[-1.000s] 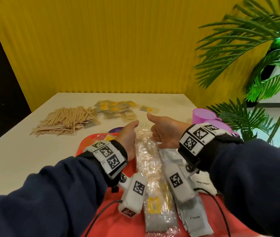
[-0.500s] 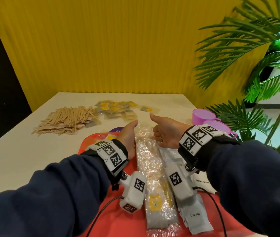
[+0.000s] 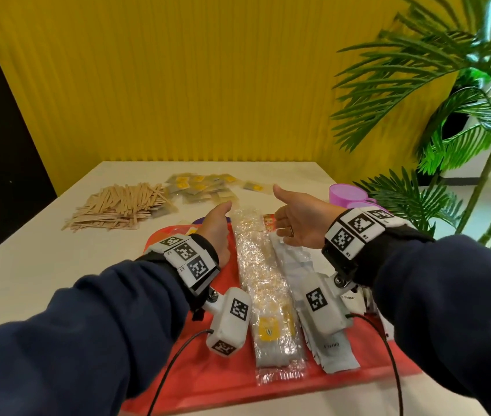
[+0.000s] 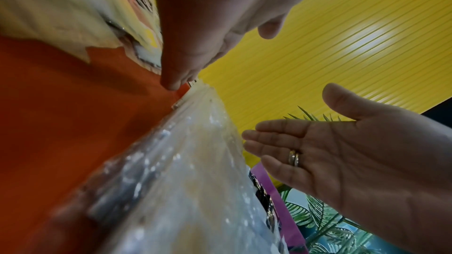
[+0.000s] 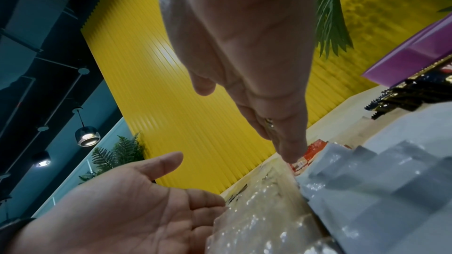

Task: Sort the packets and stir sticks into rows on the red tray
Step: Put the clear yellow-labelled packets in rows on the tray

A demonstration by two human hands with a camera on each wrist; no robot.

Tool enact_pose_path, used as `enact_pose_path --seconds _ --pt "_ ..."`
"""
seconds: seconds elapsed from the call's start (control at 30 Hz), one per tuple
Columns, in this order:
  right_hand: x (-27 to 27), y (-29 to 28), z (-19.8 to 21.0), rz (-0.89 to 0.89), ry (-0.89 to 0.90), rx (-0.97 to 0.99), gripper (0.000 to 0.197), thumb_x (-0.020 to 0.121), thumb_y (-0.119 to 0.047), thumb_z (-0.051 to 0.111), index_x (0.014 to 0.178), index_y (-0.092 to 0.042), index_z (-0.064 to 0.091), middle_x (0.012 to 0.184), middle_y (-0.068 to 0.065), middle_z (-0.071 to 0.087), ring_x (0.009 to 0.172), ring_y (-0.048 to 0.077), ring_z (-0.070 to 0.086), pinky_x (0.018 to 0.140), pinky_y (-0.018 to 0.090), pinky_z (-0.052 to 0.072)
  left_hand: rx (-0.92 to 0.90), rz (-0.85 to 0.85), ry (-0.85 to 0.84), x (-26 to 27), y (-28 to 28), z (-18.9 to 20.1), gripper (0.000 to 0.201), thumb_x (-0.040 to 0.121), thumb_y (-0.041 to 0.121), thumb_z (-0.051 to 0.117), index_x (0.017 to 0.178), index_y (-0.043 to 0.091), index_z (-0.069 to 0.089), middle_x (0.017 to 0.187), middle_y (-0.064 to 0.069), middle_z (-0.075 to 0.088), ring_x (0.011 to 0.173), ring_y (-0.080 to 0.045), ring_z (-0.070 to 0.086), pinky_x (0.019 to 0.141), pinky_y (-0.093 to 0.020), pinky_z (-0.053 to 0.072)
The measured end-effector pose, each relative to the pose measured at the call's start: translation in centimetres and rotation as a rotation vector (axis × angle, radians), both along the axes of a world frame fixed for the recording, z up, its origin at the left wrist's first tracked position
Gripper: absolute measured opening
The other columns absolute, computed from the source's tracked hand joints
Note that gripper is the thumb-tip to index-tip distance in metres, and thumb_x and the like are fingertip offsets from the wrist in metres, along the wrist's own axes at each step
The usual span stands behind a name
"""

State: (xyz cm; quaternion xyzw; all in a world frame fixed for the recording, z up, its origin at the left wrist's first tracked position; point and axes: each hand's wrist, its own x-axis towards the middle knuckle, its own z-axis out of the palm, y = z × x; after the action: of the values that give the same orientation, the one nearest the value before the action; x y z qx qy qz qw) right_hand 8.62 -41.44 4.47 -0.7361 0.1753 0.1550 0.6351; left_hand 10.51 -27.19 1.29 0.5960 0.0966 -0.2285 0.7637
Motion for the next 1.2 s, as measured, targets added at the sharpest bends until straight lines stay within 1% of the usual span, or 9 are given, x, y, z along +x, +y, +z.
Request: enact_pose_path --seconds 0.17,0.23,0.33,0.47,0.6,0.9,1.07,1.13,1.2 --pt "1.6 0.1 0.1 -0.016 -0.004 -0.013 0.084 0.093 -0.06 0.031 0.144 0.005 0.019 0.133 0.013 0.04 0.115 0.023 0.042 0.094 0.034 0.033 0.036 0.023 0.018 2.1 0.0 -0.2 0.075 0.093 0.051 0.035 0.15 0.012 0.007 0.157 -0.007 0.01 0.144 -0.02 0.011 0.115 -0.037 0.009" --pt "2.4 0.3 0.1 -0.002 0.009 -0.007 0.084 0.093 -0.059 0.031 0.146 0.004 0.015 0.128 0.014 0.039 0.11 0.024 0.043 0.093 0.033 0.036 0.052 0.003 0.006 3.3 -0.2 -0.6 0.073 0.094 0.051 0.035 0.149 0.009 0.01 0.15 -0.009 0.028 0.142 -0.021 0.019 0.113 -0.035 0.014" --pt "3.8 0.4 -0.3 -0.014 0.023 0.02 0.084 0.093 -0.059 0.032 0.147 0.002 0.012 0.129 0.01 0.036 0.111 0.023 0.042 0.102 0.035 0.033 0.097 -0.001 0.008 4.2 -0.8 -0.6 0.057 0.097 0.048 0.033 0.143 0.015 0.027 0.099 -0.009 0.053 0.105 -0.021 0.052 0.093 -0.029 0.034" --pt "5.0 0.6 -0.8 -0.003 0.058 0.05 0.085 0.093 -0.059 0.03 0.147 0.003 0.008 0.148 0.016 0.025 0.136 0.026 0.027 0.111 0.036 0.023 0.082 -0.02 0.003 4.9 -1.3 -0.7 0.073 0.093 0.053 0.036 0.15 0.012 0.014 0.153 -0.011 0.024 0.137 -0.024 0.03 0.11 -0.035 0.026" --pt "5.3 0.6 -1.2 0.001 0.07 0.081 0.086 0.093 -0.059 0.031 0.147 0.003 0.007 0.145 0.015 0.028 0.134 0.024 0.028 0.114 0.037 0.022 0.104 -0.043 -0.007 5.4 -1.5 -0.9 0.061 0.095 0.049 0.035 0.144 0.015 0.026 0.138 -0.011 0.044 0.12 -0.021 0.047 0.097 -0.034 0.039" --pt "4.5 0.2 -0.9 0.006 0.039 0.061 0.086 0.093 -0.06 0.032 0.146 0.004 0.011 0.147 0.017 0.029 0.133 0.025 0.032 0.113 0.037 0.025 0.078 -0.036 0.01 4.1 -1.1 -0.2 0.071 0.095 0.051 0.034 0.15 0.013 0.01 0.156 -0.005 0.018 0.139 -0.022 0.025 0.099 -0.033 0.029" --pt "2.2 -0.5 -0.2 0.028 0.036 0.026 0.087 0.091 -0.062 0.033 0.144 0.005 0.018 0.116 0.008 0.043 0.103 0.016 0.04 0.083 0.025 0.036 0.072 -0.008 -0.012 2.2 -0.6 -0.6 0.068 0.095 0.048 0.036 0.149 0.012 0.015 0.154 -0.002 0.021 0.141 -0.018 0.022 0.11 -0.034 0.021" --pt "0.9 -0.8 -0.1 0.044 0.025 0.007 0.085 0.091 -0.062 0.031 0.143 0.004 0.021 0.118 0.009 0.044 0.098 0.016 0.041 0.079 0.025 0.037 0.112 0.008 -0.017 0.5 -0.2 -0.6 0.051 0.097 0.042 0.034 0.139 0.013 0.036 0.133 0.005 0.049 0.13 -0.008 0.04 0.097 -0.022 0.033" --pt "-0.4 -1.0 0.0 0.059 0.029 -0.01 0.082 0.092 -0.062 0.03 0.14 0.005 0.027 0.115 0.008 0.045 0.09 0.018 0.036 0.073 0.026 0.036 0.173 -0.043 -0.028 -2.1 -0.4 0.3 0.028 0.1 0.036 0.032 0.093 0.018 0.052 0.076 0.007 0.065 0.078 0.003 0.062 0.058 -0.01 0.042"
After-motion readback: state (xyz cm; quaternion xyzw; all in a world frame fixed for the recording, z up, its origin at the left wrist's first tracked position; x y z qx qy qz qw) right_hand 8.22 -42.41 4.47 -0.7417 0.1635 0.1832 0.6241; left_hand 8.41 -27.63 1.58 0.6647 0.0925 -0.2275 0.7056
